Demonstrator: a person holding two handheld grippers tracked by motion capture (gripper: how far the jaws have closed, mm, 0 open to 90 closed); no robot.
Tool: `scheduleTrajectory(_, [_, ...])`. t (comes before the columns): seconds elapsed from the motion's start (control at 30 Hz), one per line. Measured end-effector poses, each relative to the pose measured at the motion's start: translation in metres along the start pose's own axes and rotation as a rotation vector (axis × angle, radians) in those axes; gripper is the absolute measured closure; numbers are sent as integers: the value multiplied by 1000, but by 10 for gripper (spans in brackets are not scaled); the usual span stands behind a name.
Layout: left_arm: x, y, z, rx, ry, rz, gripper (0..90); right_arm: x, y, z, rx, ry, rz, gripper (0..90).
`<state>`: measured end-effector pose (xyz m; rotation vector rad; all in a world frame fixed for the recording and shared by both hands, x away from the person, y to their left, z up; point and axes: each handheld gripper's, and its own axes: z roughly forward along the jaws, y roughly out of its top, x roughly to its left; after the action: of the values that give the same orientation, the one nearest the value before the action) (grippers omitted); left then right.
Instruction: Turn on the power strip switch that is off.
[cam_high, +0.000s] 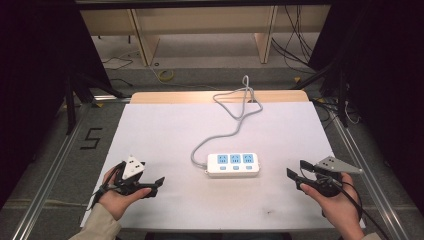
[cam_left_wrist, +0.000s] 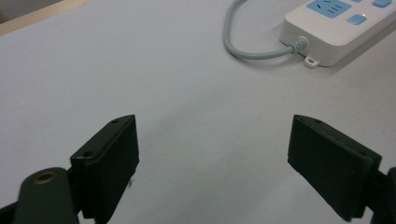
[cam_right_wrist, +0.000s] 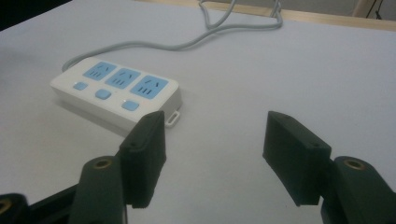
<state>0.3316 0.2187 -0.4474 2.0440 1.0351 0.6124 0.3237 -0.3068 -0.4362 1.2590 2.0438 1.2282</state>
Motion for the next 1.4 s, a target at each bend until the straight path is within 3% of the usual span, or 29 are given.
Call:
scheduleTrajectory(0.13, [1,1,0,-6,9,-1,162,1,1,-1,7,-8,-6,482])
scheduleTrajectory(0.17, [1,0,0,-5,10,-3,162,1,2,-2,5,-20,-17,557])
scheduleTrajectory(0.33, [1,1,0,-7,16,-3,163,2,6,-4,-5,-43,-40,772])
scheduleTrajectory(0.5, [1,1,2,1,20,-3,164,3,9,-3,5,-49,-49,900])
scheduleTrajectory(1.4, [-1,3,6,4,15,-22,168,20,33,27,45,17,-83,900])
